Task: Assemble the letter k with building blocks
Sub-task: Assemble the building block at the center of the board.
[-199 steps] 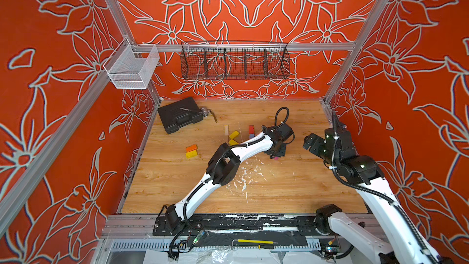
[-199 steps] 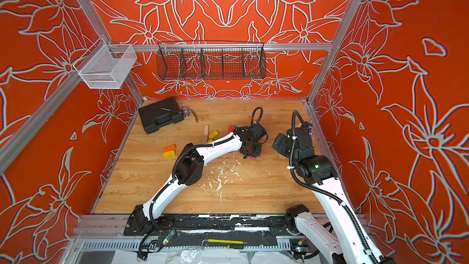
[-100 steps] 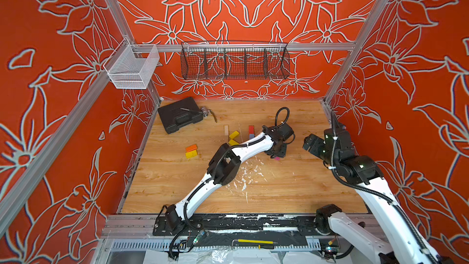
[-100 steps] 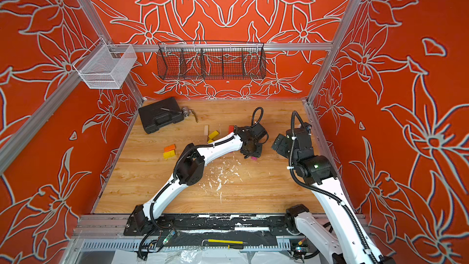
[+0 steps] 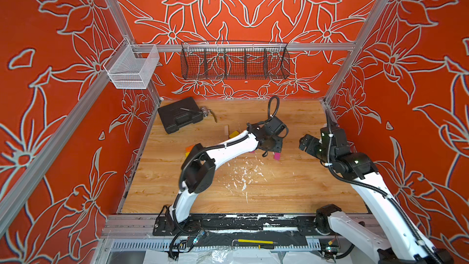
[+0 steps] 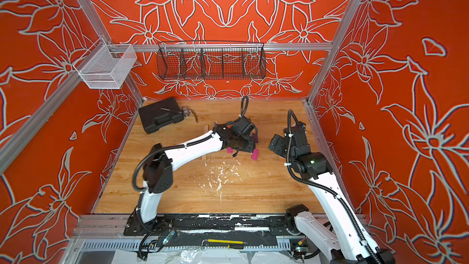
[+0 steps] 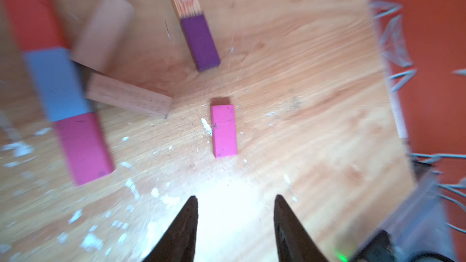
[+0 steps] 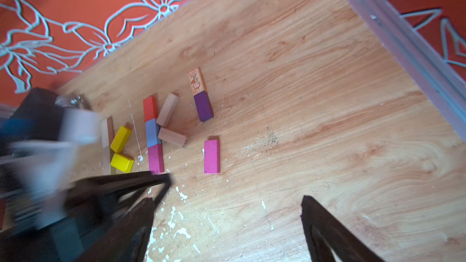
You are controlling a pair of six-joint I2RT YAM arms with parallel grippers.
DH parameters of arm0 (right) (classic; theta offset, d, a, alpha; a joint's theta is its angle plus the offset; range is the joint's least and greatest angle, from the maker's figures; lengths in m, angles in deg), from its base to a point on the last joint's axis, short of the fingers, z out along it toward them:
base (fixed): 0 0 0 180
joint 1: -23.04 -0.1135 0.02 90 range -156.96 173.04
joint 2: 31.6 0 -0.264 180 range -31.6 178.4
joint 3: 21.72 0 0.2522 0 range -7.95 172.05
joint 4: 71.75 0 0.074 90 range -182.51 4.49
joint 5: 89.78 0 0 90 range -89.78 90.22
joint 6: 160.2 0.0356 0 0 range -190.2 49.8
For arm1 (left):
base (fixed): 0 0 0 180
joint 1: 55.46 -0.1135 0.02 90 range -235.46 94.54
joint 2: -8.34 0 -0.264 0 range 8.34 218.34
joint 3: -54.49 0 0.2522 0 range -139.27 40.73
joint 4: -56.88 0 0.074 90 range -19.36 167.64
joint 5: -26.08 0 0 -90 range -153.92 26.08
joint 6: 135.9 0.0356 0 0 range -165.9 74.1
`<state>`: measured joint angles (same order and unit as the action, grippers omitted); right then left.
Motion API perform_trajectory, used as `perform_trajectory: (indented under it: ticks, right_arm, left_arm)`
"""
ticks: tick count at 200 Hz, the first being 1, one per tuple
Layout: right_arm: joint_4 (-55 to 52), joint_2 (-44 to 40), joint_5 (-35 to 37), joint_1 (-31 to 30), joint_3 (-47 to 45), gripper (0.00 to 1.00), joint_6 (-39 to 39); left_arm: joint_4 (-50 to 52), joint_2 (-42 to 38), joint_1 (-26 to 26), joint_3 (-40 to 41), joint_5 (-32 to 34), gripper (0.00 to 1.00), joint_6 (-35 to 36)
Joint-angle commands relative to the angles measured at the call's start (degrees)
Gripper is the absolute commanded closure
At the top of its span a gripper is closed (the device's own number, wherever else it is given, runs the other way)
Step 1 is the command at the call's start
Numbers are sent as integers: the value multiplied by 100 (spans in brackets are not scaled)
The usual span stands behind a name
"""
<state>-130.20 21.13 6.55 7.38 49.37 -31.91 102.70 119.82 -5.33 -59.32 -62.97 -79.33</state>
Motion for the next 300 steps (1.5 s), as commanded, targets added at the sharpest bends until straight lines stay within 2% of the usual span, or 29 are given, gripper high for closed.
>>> perform_trajectory:
  ticks: [1, 16, 41, 60, 85, 130, 148, 177, 200, 214, 260, 300]
  right_arm:
    - [135, 287, -710, 44, 129, 7, -346]
    - [127, 585, -1027, 41, 178, 8, -450]
    - [160, 1055, -1170, 45, 179, 9, -428]
    - [314, 1481, -1442, 36, 135, 10, -460]
    - [252, 2117, -1607, -30, 246, 12, -540]
    - [153, 3108, -1154, -326, 461, 12, -466]
    - [157, 3488, -1089, -481, 580, 13, -469]
    - [302, 3970, -978, -631, 714, 15, -458]
    - [470, 4297, -908, -649, 765, 20, -451]
    - [482, 4495, -791, -648, 851, 22, -501]
    - [631, 4920, -762, -627, 1009, 35, -659]
    - [810, 5061, -771, -553, 1010, 50, -594]
  left_arm:
    - [-1025, -1049, -64, 1019, 517, 52, 206]
    - [-1321, -1627, -145, 1661, 793, 52, 223]
    - [-1769, -2459, -378, 2585, 961, 52, 297]
    - [-2128, -3052, -613, 3291, 654, 51, 565]
    - [-2434, -3721, -846, 4020, 19, 40, 1556]
    - [-1319, -4099, -1308, 3755, -1080, 23, 3516]
    - [-1199, -4092, -1412, 3795, -1435, 17, 4327]
    - [-1143, -3801, -1531, 3858, -2360, 10, 5072]
    - [-1221, -3603, -1532, 3756, -2843, 8, 5049]
    - [-1306, -3580, -1532, 3761, -2838, 6, 4921]
    - [-1034, -3708, -1532, 3705, -2691, 0, 5211]
    - [-942, -3604, -1528, 3652, -2665, 2, 5223]
